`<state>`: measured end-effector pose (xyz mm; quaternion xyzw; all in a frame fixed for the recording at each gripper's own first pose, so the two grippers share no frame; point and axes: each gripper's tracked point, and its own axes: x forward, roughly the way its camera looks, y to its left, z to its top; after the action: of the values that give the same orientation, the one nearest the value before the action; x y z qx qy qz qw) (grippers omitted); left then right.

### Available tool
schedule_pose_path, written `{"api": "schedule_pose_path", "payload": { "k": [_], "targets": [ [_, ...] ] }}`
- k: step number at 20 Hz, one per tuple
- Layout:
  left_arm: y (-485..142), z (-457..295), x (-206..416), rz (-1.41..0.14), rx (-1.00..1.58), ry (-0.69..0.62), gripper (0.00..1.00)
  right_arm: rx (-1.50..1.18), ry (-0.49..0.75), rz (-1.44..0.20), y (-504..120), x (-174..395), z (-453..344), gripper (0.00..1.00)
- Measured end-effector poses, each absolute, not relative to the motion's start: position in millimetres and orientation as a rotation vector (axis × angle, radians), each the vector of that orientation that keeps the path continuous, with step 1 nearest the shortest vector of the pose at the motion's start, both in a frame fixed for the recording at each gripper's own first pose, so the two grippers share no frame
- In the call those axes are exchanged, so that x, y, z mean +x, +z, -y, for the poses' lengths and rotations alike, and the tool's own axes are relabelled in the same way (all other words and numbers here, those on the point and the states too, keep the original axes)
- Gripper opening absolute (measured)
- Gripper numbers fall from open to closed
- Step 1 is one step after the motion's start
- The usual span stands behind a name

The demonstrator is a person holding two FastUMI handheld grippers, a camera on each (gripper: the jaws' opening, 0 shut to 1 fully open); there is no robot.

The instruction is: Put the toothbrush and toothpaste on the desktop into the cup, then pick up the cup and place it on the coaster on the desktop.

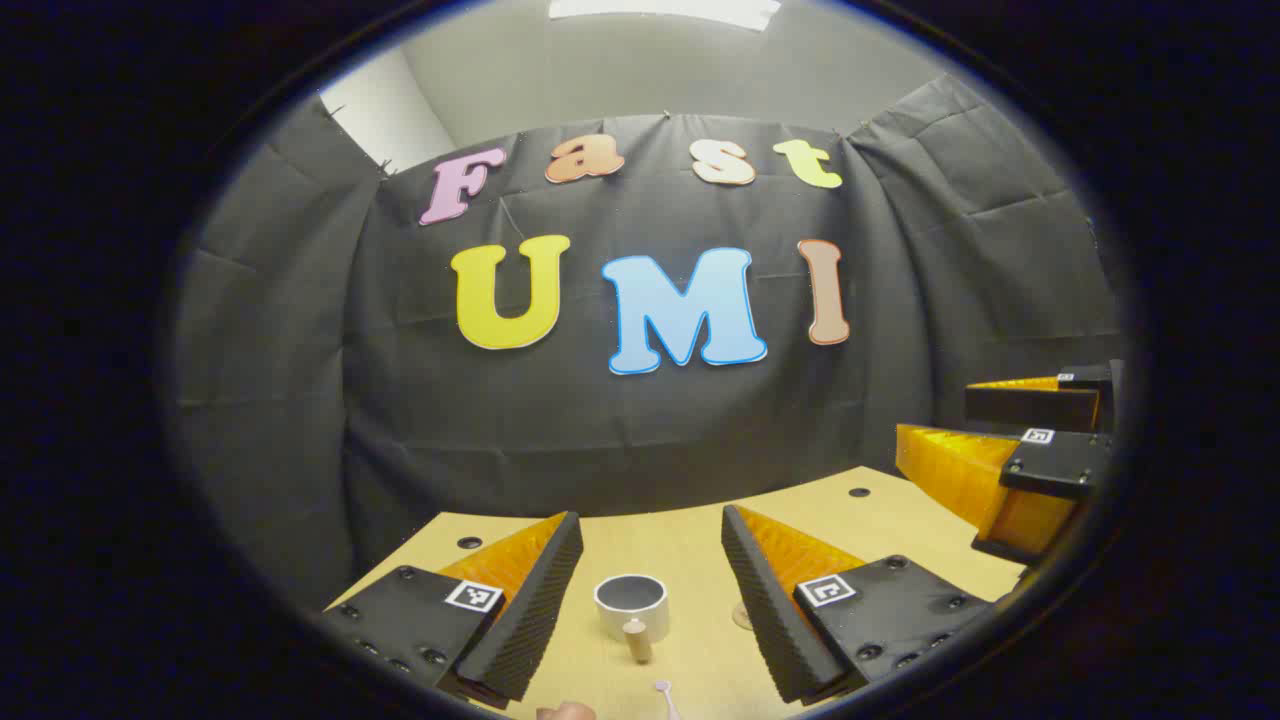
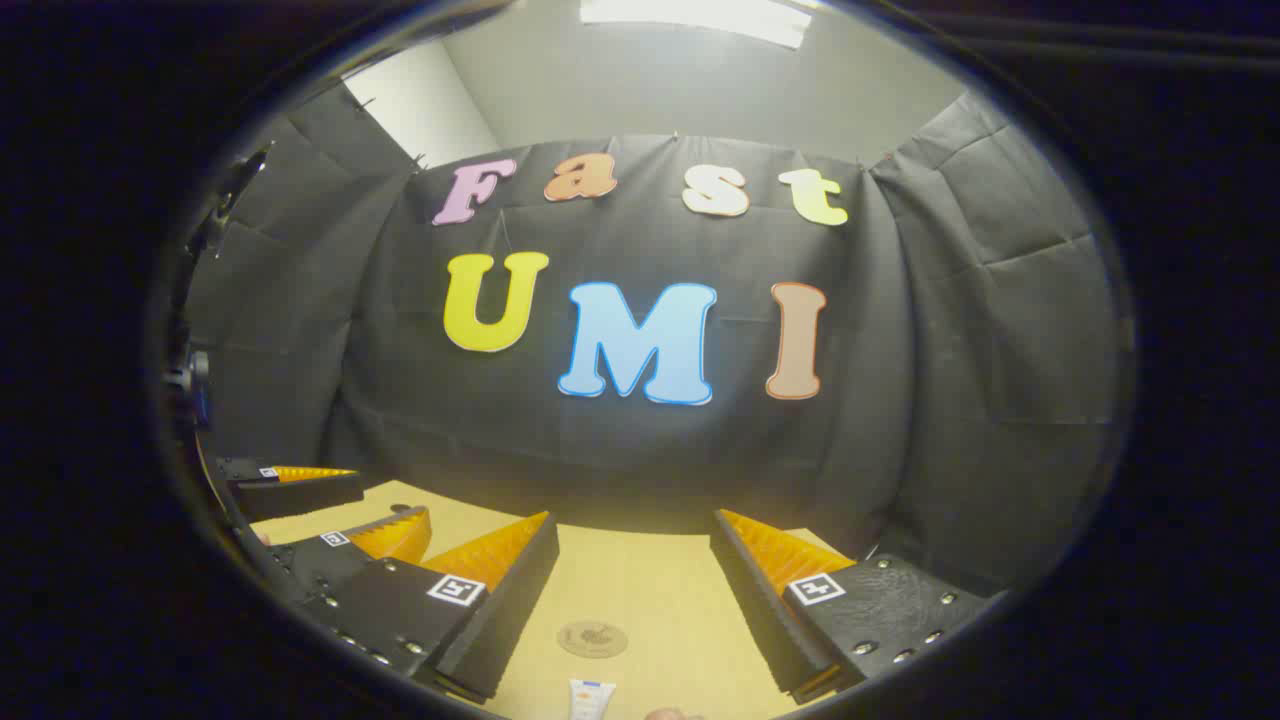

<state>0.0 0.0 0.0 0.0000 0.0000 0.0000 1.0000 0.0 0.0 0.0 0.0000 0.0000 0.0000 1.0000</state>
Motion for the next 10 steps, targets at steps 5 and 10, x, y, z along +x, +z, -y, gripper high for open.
{"api": "schedule_pose_path", "payload": {
  "k": [5,10],
  "targets": [
    [-0.7,-0.7,10.6,-0.022,-0.020,0.007,0.98,0.015,0.000,-0.041,-1.3,7.9,6.6,0.94],
    [-5.0,4.8,11.4,-0.060,-0.046,0.019,0.99,0.000,0.019,-0.089,-5.9,10.0,9.7,0.94]
  ]
}}
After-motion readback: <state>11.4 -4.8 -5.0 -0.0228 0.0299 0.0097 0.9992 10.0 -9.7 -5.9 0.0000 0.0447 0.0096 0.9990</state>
